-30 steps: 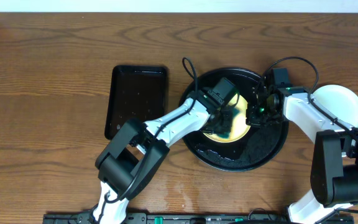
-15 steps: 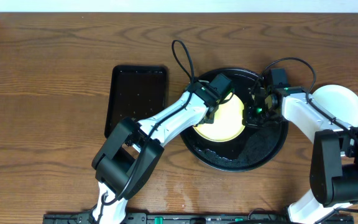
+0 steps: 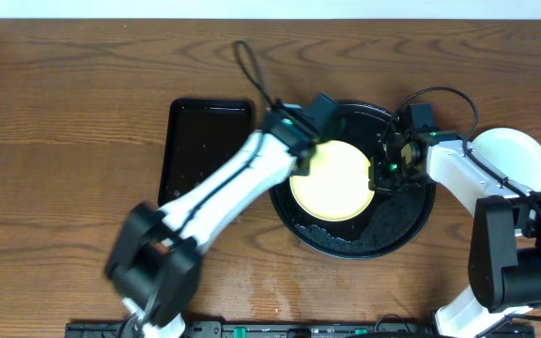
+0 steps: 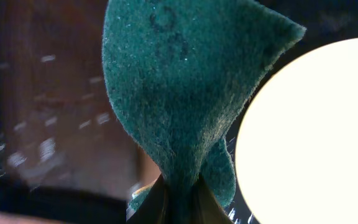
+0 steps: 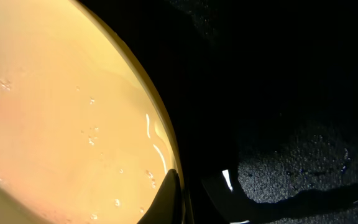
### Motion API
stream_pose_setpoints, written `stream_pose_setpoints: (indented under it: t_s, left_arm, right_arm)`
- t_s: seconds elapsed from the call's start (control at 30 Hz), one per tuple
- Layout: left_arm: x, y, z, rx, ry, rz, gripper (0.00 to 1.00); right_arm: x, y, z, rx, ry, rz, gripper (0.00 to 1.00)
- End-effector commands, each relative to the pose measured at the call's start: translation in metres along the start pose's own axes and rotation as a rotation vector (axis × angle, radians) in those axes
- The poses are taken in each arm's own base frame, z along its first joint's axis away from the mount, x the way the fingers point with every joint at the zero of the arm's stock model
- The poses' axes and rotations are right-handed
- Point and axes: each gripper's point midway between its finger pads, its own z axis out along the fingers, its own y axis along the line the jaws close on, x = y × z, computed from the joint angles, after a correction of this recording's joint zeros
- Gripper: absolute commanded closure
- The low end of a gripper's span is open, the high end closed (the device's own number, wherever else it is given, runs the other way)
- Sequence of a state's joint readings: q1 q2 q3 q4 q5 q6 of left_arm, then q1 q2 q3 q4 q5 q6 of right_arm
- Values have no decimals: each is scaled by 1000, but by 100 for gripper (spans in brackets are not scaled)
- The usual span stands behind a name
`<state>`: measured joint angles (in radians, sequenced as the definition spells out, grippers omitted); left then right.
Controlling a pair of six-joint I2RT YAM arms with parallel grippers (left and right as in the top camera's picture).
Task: Clean dirty plates on tray and stack at the side
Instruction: 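Scrub the yellow plate with the sponge in the left gripper, then return the sponge to the black rectangular tray with the left gripper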
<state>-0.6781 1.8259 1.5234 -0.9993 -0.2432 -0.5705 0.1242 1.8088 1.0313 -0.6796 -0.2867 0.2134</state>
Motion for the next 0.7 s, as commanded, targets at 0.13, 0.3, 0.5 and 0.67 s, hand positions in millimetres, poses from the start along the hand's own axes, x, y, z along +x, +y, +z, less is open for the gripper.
stream_pose_setpoints:
  t_s: [0.13,0.3,0.5,0.67]
  left_arm:
    - [-10,102,-13,-58,70,-191,92]
    - [20,125,33,-64,191,-261,92]
    - [20,124,49,42,199,-232,52]
    - [3,122,24,145,145,-265,43]
  right_arm:
    - [-3,-23,6,103,-14,-60,99]
    - [-8,-17,5,72,-30,-65,99]
    - [-14,-12,-12,67,-79,-76,99]
    - [-23,-13,-45,128,-180,-96,99]
